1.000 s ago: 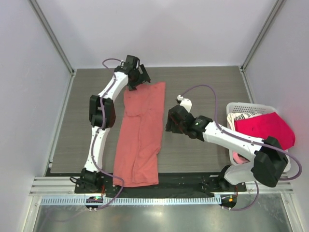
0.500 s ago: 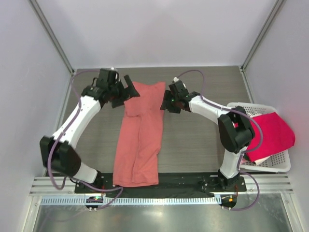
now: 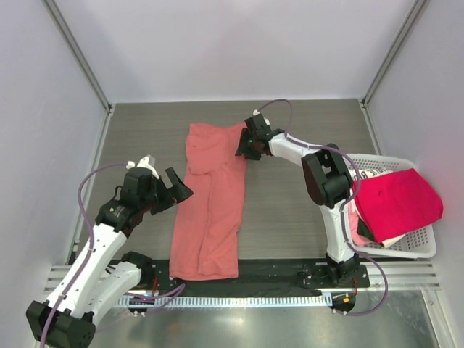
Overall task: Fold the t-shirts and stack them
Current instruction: Fold the tshirt
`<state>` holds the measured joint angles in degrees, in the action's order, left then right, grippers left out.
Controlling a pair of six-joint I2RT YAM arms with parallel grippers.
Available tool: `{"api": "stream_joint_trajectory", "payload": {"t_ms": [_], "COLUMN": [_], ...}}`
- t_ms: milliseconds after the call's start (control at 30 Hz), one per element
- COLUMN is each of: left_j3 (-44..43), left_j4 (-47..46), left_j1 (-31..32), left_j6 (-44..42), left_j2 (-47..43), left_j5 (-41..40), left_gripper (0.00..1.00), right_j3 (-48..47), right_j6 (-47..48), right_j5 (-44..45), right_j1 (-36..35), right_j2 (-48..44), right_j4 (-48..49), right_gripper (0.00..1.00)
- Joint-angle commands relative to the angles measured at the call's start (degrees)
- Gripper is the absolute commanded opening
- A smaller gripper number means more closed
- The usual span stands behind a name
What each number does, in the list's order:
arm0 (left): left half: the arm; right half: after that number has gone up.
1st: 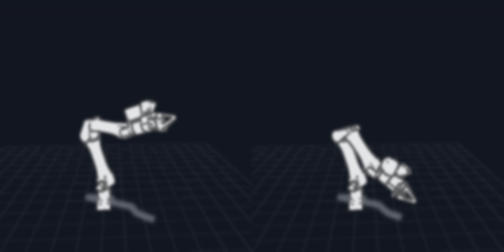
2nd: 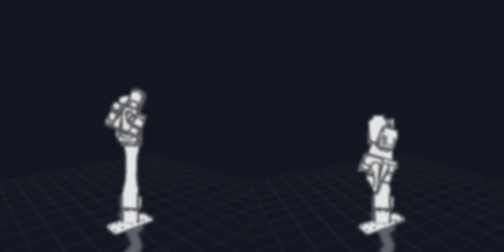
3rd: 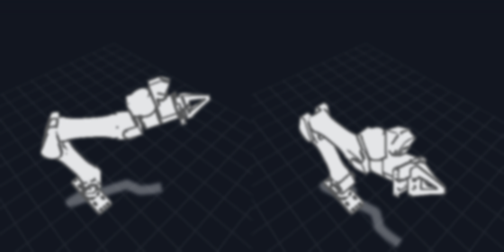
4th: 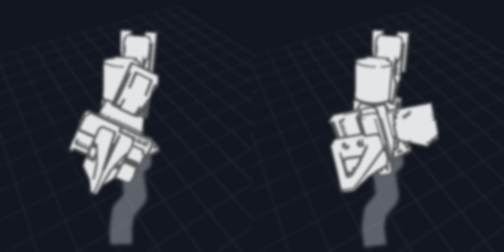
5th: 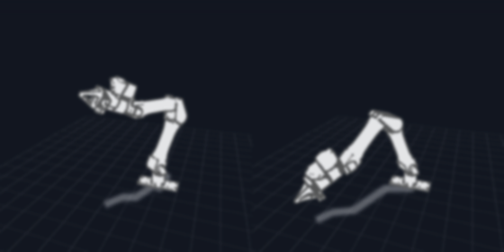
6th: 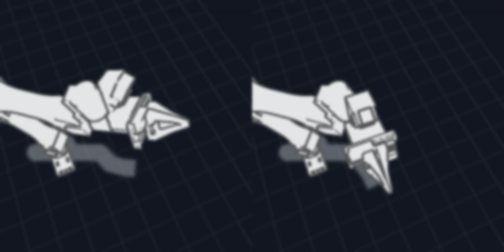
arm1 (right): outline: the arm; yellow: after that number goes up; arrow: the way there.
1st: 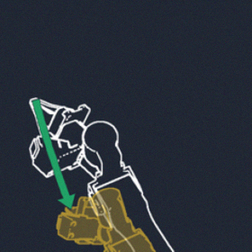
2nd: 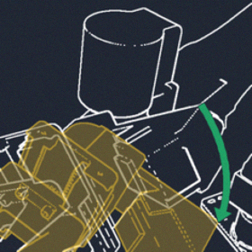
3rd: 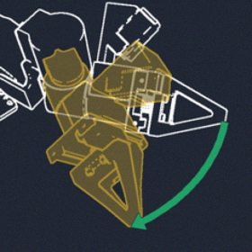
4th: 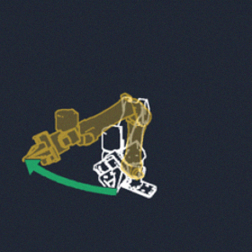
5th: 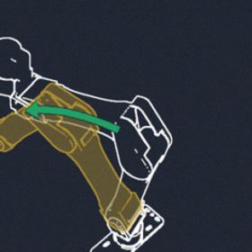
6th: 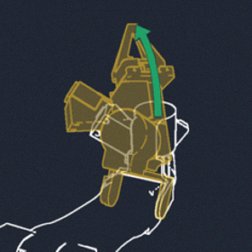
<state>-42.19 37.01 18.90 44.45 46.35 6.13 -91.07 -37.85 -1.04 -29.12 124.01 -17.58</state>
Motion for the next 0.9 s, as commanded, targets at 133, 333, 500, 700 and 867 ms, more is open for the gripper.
{"api": "stream_joint_trajectory", "payload": {"t_ms": [133,333,500,700,867], "left_j3": [5.01,6.60,9.93,13.19,13.54], "left_j4": [-2.21,-4.40,-8.53,-14.69,-18.11], "left_j1": [0.35,0.35,0.35,0.26,0.35], "left_j6": [0.55,0.82,1.26,0.73,1.08], "left_j2": [-6.97,-6.27,-4.16,-1.18,3.38], "left_j5": [-0.86,-0.68,0.19,0.64,1.86], "left_gripper": [1.00,0.99,1.00,1.00,1.00], "right_j3": [-6.92,-14.04,-18.09,-27.48,-43.09], "right_j6": [0.75,3.30,3.30,4.10,3.83], "right_j5": [2.53,2.35,1.83,-3.79,-14.56], "right_j1": [2.93,3.99,7.14,11.89,17.07], "right_j2": [5.36,10.72,13.45,19.06,25.84], "right_j4": [-0.26,-2.80,-3.33,-3.77,-4.65], "right_gripper": [0.49,0.07,0.01,0.02,0.18]}}
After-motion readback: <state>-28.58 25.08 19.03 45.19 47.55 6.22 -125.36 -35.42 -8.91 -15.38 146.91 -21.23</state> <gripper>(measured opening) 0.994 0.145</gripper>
